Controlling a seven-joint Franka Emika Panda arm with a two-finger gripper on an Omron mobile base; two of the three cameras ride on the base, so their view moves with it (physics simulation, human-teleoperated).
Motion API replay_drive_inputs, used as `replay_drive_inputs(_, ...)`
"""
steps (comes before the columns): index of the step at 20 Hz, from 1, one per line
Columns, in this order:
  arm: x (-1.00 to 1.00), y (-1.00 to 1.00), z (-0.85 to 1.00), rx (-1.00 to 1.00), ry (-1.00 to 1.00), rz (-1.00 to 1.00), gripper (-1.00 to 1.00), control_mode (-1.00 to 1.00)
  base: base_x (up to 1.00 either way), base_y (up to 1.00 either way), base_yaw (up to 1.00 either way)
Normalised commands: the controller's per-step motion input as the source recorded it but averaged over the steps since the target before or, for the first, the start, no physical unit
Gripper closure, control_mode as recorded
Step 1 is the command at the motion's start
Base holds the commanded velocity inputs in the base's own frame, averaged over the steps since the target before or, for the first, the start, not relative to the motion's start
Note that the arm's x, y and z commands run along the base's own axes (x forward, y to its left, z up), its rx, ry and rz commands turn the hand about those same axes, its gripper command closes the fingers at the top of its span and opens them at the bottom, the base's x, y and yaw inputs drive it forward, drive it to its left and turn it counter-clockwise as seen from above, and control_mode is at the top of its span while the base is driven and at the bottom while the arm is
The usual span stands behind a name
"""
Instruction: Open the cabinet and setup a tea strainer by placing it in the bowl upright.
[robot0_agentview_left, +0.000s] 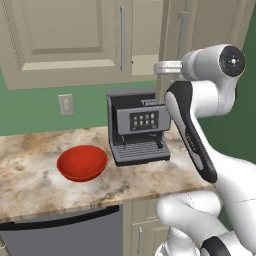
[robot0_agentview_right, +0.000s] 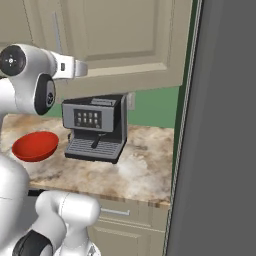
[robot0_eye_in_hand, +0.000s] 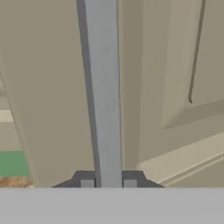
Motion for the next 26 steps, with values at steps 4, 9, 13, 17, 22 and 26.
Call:
replay_drive_inputs(4,-1.00,-0.71,0.04,0.08,0.00,0.00,1.00,-1.00,0.00,0.00,0.00)
replay_drive_inputs(9,-1.00,-0.52,0.05,0.02,0.03,-0.01,1.00,-1.00,0.00,0.00,0.00)
replay_drive_inputs(13,-0.99,-0.07,0.03,0.00,0.00,-0.04,1.00,-1.00,0.00,0.00,0.00)
replay_drive_inputs(17,-0.90,0.07,0.03,-0.04,0.00,-0.09,-1.00,-1.00,0.00,0.00,0.00)
replay_drive_inputs(22,-0.87,0.34,0.28,-0.14,-0.01,-0.10,-1.00,-1.00,0.00,0.00,0.00)
replay_drive_inputs(26,-0.34,0.81,0.42,-0.33,0.14,-0.18,-1.00,-1.00,0.00,0.00,0.00)
